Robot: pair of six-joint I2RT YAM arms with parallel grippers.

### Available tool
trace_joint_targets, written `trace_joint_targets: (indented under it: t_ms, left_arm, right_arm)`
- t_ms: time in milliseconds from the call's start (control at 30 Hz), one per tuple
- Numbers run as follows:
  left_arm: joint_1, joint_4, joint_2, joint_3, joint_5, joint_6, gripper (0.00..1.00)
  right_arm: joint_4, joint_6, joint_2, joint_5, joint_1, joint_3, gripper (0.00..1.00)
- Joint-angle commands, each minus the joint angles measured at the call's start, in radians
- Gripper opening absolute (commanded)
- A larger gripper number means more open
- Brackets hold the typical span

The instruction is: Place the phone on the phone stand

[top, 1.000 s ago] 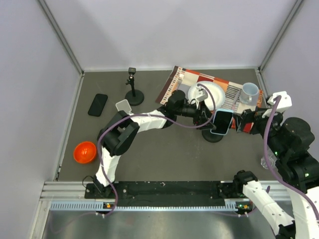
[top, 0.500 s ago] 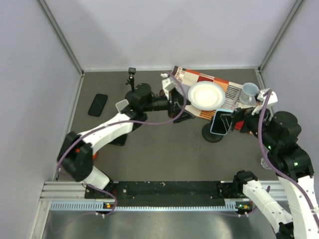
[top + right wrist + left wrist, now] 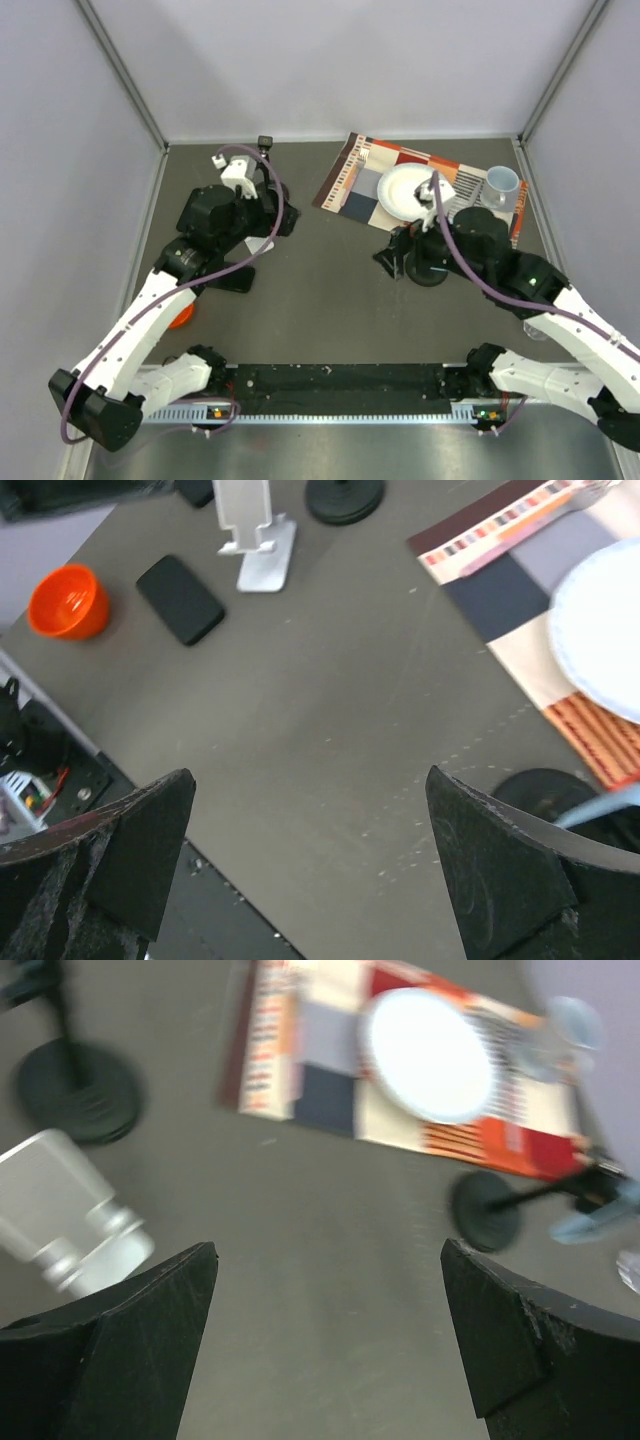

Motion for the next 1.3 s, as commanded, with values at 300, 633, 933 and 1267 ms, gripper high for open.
trace_joint_targets:
  t_ms: [300, 633, 933, 1267]
  left_arm:
    - [0.203, -0.258, 0.396, 0.218, -0.564, -0.174, 0.95]
    - [0.209, -0.428, 0.791, 0.542, -0.697, -0.278, 0.98]
    - [0.198, -0.451, 0.768, 0.459, -0.76, -0.388, 0.99]
    - [0.186, -0.352, 0.786, 0.365, -0.671, -0.409, 0.94]
  right_arm:
    - [0.06, 0.175, -0.103, 0.032, 0.191, -0.172, 0.99]
    - [-0.05, 0.172, -0.322, 0.151, 0.191, -0.203, 0.99]
    - [-0.055, 0.157, -0.338, 0.155, 0.191, -0.22, 0.99]
    - [-0.055, 0.154, -0.322, 0.158, 0.191, -0.209, 0.99]
